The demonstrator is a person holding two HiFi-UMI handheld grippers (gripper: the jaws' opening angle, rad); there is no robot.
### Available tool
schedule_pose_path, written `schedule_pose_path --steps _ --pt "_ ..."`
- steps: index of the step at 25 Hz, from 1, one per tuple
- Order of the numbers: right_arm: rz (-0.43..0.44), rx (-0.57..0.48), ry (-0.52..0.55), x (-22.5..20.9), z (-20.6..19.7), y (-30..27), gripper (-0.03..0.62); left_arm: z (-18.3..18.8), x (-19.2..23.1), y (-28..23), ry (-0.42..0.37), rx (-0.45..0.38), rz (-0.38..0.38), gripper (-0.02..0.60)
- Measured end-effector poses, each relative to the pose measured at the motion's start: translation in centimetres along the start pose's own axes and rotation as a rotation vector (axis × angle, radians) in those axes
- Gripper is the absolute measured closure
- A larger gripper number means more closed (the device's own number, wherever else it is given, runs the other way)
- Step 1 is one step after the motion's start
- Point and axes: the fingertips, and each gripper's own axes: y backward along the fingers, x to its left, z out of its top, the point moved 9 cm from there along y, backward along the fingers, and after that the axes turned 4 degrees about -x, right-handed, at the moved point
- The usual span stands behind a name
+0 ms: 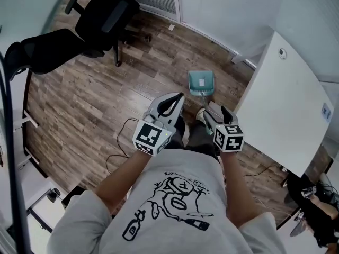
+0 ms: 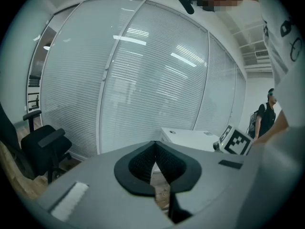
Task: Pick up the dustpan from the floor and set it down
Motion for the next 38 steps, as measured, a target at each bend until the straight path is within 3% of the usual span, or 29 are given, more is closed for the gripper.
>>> schedule_pose_path --steps 6,16,17,20,22,29,38 --pt "0.052 -0.215 0.142 1.9 7.0 6.1 0.29 3.3 -1.3 0.5 0.008 -0.044 0.01 0.586" --pt "0.08 -0.472 0.35 5.8 14.7 13.3 0.3 9.5 -2.6 1.4 -0.034 -0.13 0.006 0.586" --pt "0.076 -0.5 0.362 6.1 15.4 14.1 0.322 10.1 -2.7 1.6 -0.038 -0.139 0.005 0.586" --pt "0.056 -0.582 0.39 6.8 16.8 16.6 0.47 11.8 -3.3 1.7 -0.051 -0.165 0.002 0.586" --pt "0.049 -0.623 0.388 7.2 17.4 18.1 0.518 12.9 -3.7 2.0 -0.056 -0.178 -0.001 0.586" --pt "0.024 -0.691 0.394 7.1 18.5 21.3 0.565 15.5 -5.3 2.4 -0.095 -0.214 -0.016 0.586" --pt "0.015 -0.689 0.394 6.2 19.6 21.3 0.583 16.5 -5.7 1.2 -0.106 -0.218 -0.028 0.586"
